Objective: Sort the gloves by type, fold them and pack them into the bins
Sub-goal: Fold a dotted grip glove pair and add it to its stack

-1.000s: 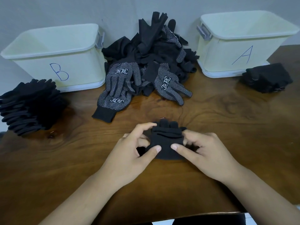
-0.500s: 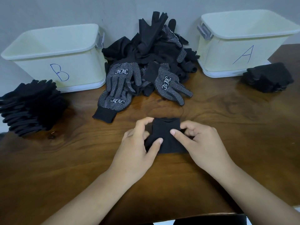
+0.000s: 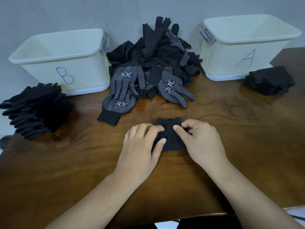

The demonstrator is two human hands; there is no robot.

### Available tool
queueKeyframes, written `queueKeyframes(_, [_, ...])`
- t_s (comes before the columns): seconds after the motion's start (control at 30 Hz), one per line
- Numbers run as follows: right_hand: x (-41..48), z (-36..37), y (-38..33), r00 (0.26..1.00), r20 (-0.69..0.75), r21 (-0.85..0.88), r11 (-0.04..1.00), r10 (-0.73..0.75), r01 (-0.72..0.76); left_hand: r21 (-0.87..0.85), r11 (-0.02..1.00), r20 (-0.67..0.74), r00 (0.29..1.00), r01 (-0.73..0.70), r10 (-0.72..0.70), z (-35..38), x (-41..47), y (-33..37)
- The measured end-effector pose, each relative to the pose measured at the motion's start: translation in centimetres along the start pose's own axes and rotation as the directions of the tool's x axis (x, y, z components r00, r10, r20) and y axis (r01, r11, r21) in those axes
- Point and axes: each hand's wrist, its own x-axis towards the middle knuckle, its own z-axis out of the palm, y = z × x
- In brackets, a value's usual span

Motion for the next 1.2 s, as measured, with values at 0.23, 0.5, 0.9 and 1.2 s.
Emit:
queueKeyframes(0.23, [0.5, -0.1, 0.0, 0.999, 0.032, -0.079, 0.997, 0.004, -0.002, 0.144, 0.961, 0.060, 0.972, -0.236, 0.229, 0.7, -0.4, 0.0])
queueKeyframes(0.5, [-0.4, -1.0, -1.3, 0.998, -0.049, -0.354, 0.935, -0.034, 0.015, 0.302, 0.877, 0.122, 0.928, -0.373, 0.352, 0.2, 0.6, -0.4])
queueKeyframes(0.9, [-1.0, -3.2, 1.5, 0.850, 0.230, -0.133, 0.850, -0.473, 0.509, 0.406, 0.658, 0.028, 0.729, -0.634, 0.684, 0.4, 4.4, -1.6])
queueKeyframes(1.2, [4.1, -7.1, 3.1, 0.941, 0.193, 0.635, 0.766, -0.279, 0.097, -0.634, 0.763, 0.178, 0.984, 0.128, -0.017, -2.7, 8.4, 4.3])
